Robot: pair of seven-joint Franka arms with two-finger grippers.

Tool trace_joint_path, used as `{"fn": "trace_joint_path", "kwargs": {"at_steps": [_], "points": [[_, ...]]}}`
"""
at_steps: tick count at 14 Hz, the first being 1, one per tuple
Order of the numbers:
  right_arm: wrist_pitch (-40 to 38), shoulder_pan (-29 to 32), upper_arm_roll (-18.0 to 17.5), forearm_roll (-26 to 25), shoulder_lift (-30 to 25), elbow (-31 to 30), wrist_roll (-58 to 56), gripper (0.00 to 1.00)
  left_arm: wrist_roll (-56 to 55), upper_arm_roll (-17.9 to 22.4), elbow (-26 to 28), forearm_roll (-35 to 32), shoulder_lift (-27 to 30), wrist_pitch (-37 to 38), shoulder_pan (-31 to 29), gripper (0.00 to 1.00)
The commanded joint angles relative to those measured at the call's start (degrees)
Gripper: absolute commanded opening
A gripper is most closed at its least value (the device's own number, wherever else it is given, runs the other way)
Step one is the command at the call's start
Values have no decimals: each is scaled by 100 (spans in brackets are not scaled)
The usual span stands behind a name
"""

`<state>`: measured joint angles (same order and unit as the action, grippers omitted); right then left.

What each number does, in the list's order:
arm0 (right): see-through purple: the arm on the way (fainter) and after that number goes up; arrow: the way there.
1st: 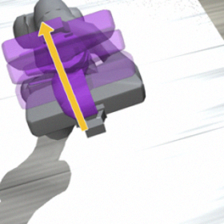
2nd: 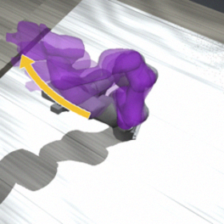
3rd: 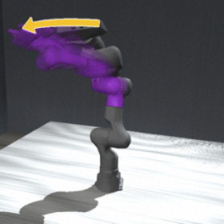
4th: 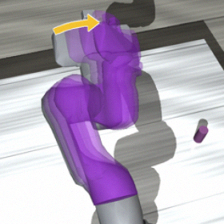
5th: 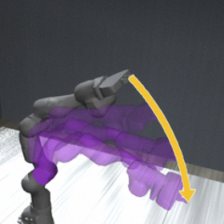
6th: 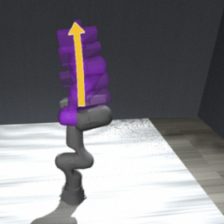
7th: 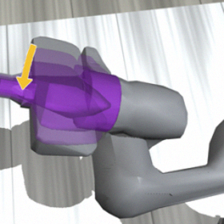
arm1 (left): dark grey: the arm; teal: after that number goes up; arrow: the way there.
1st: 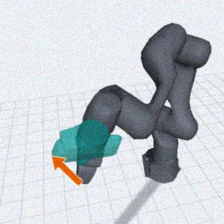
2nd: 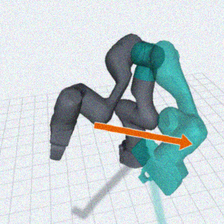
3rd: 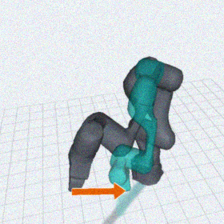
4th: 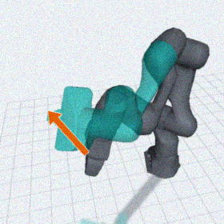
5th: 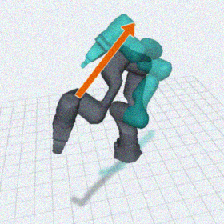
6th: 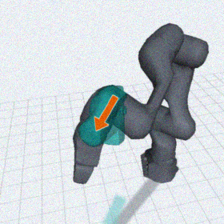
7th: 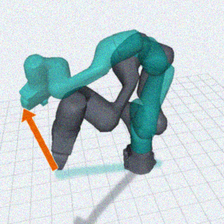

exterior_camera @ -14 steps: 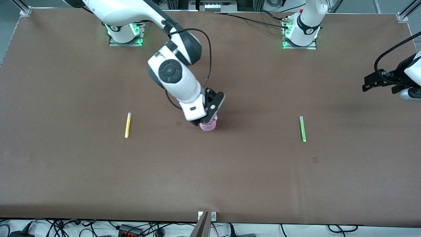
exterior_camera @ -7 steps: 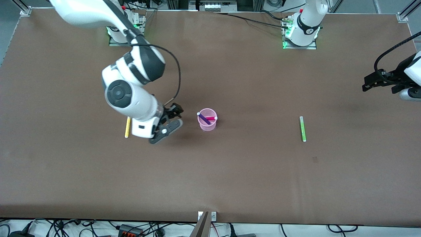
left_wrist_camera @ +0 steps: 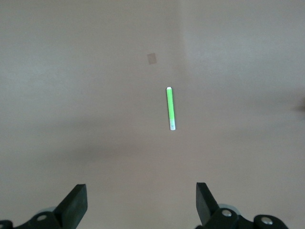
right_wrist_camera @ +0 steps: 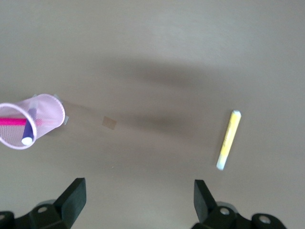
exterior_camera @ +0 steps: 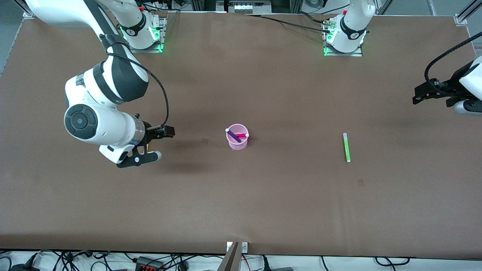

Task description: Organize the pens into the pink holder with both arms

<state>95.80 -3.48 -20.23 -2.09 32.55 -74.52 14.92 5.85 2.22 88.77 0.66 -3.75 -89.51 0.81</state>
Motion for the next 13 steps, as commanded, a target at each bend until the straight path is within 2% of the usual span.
{"fn": "trace_joint_path", "kwargs": {"at_steps": [1,4,7,9,11,13], "points": [[-307,-4,81,-263,-283,-9,363,100,-58,-90,88,110,147,-84,7,100],[-597,154,369,-414,-643,-9,319,100,30,-90,88,83,120,-260,7,100],[-598,172,888,-397,-872,-9,336,100,39,-90,88,83,129,-251,16,100],[-563,172,1152,-362,-952,-9,354,100,39,-90,88,92,129,-234,7,100],[-589,154,1241,-362,-1074,-9,319,100,39,-90,88,92,129,-225,15,100],[-562,49,1573,-205,-1364,-36,258,100,39,-90,88,92,129,-225,7,100]]}}
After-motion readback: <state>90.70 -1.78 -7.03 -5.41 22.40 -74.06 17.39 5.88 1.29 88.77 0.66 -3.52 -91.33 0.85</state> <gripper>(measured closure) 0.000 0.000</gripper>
